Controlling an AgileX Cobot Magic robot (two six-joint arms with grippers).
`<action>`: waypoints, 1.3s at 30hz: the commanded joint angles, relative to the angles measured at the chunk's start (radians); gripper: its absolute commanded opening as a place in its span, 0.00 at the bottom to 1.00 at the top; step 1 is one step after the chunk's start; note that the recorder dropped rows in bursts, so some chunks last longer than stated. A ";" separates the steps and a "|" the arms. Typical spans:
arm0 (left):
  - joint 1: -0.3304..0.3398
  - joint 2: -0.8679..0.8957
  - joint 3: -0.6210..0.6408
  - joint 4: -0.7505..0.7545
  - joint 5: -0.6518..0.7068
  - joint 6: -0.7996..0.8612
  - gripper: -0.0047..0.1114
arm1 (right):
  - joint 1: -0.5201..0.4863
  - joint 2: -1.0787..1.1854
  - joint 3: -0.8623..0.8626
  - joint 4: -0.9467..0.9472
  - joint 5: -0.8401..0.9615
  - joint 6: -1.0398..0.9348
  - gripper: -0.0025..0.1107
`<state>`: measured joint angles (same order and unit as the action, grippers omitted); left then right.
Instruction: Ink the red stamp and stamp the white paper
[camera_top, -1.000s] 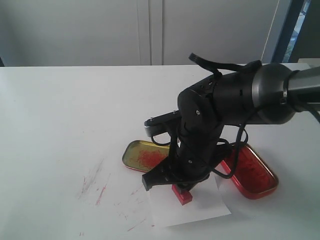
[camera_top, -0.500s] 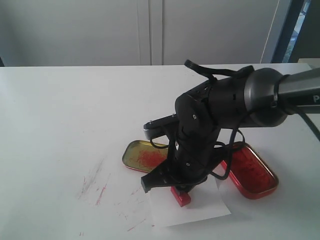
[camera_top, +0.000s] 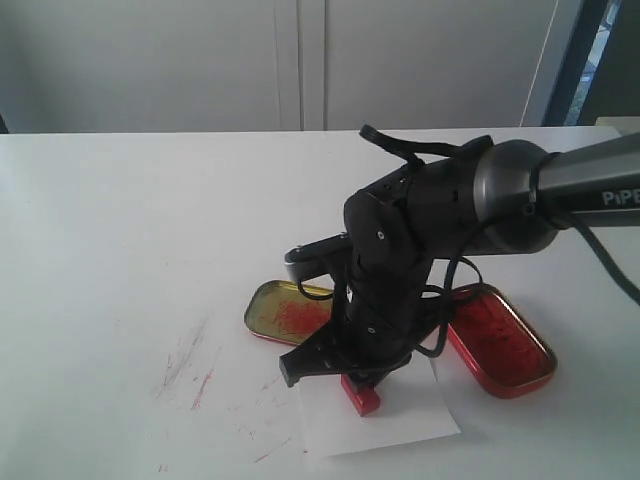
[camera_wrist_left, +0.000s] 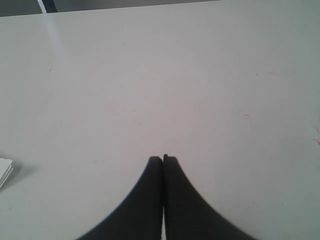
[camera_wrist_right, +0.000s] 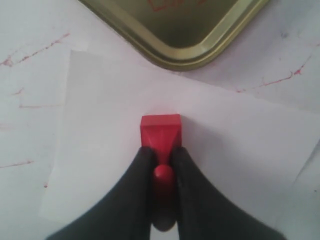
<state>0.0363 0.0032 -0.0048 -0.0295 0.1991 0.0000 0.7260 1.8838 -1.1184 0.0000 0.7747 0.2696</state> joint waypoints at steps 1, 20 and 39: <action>-0.001 -0.003 0.005 -0.001 0.003 0.000 0.04 | 0.000 0.068 0.015 0.000 -0.015 0.005 0.02; -0.001 -0.003 0.005 -0.001 0.003 0.000 0.04 | 0.000 0.157 0.059 0.052 0.000 0.005 0.02; -0.001 -0.003 0.005 -0.001 0.003 0.000 0.04 | 0.000 0.157 0.061 0.052 0.032 0.001 0.02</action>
<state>0.0363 0.0032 -0.0048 -0.0295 0.1991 0.0000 0.7260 1.9267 -1.1269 0.0314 0.7968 0.2696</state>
